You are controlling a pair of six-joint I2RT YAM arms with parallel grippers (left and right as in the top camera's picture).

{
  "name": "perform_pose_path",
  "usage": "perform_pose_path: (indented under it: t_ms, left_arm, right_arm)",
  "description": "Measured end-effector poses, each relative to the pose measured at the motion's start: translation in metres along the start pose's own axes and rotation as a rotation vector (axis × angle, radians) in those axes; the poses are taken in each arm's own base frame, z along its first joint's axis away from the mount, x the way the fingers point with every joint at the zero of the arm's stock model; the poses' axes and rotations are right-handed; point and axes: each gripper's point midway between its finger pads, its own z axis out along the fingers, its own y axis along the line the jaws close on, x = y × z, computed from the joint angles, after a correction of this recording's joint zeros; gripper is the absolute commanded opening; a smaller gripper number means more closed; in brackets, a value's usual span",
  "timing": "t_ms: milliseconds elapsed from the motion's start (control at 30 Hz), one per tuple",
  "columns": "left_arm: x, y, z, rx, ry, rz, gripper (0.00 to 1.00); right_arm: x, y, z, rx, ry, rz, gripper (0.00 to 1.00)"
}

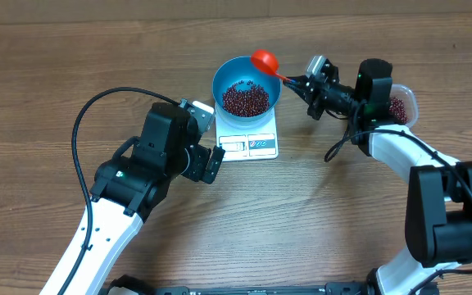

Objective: Scoop item into bowl and weigh 150g on scale
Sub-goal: 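Tilt the scoop over the teal bowl to pour beans, right gripper, then move the empty scoop back to the bean container with the right gripper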

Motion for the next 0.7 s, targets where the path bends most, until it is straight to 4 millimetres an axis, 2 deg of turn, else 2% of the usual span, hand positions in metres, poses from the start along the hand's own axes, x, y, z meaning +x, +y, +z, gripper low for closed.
perform_pose_path:
  t_ms: [133,333,500,700]
  left_arm:
    - [0.000,0.000,0.000,-0.001,0.000,0.000,1.00]
    - [0.000,0.000,0.000,-0.002,0.000,0.000,0.99]
    - [0.000,0.000,0.000,-0.002,0.000,0.000,1.00]
    - [0.000,0.000,0.000,-0.003,0.000,0.000,1.00]
  right_arm:
    - [-0.018,-0.001,-0.018,0.014,0.003,0.102,0.04]
    - [-0.042,0.008,-0.058,0.037,0.043,0.224,0.04]
    - [-0.033,-0.002,-0.097,0.114,0.093,0.434,0.04]
    - [-0.009,-0.026,-0.162,0.283,0.124,0.696,0.04]
